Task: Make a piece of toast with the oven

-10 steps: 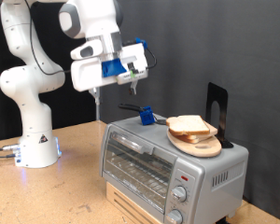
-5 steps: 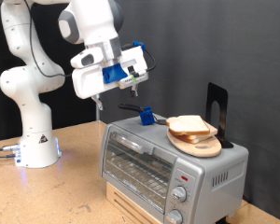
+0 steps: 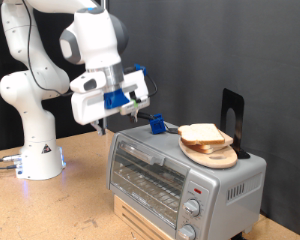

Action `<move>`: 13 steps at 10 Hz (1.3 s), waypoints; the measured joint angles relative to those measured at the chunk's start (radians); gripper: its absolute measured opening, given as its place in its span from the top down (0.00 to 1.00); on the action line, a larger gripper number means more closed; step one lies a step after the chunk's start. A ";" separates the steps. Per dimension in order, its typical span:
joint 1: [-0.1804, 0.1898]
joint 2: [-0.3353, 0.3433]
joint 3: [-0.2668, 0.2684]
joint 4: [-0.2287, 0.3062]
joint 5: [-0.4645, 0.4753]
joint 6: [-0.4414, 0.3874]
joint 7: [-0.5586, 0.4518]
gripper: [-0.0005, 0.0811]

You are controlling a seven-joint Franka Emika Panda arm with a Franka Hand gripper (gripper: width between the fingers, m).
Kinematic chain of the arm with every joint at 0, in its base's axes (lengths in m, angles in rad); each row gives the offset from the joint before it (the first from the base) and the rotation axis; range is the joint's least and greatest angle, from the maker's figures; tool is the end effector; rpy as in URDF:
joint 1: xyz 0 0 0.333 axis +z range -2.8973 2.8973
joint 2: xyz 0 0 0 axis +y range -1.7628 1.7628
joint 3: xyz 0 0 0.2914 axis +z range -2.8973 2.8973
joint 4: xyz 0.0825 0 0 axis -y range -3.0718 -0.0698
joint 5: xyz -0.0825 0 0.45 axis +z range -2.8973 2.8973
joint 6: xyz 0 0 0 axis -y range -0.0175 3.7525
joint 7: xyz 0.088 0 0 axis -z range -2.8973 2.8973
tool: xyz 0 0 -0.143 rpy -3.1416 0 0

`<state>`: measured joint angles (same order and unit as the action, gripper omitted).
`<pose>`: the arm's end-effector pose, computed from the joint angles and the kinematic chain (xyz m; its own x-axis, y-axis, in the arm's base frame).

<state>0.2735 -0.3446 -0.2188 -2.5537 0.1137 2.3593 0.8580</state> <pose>0.4965 0.0401 0.3019 0.6465 -0.7620 -0.0370 -0.7510 -0.6271 -0.2067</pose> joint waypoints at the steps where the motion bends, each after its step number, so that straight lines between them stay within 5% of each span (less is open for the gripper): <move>1: -0.002 0.014 0.001 -0.020 -0.015 0.033 0.012 0.01; 6: -0.017 0.055 -0.001 -0.069 -0.038 0.138 0.028 0.01; 13: -0.162 0.096 -0.006 -0.071 -0.193 0.143 0.117 0.01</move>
<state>0.1117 -0.2490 -0.2251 -2.6249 -0.0789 2.5023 0.9755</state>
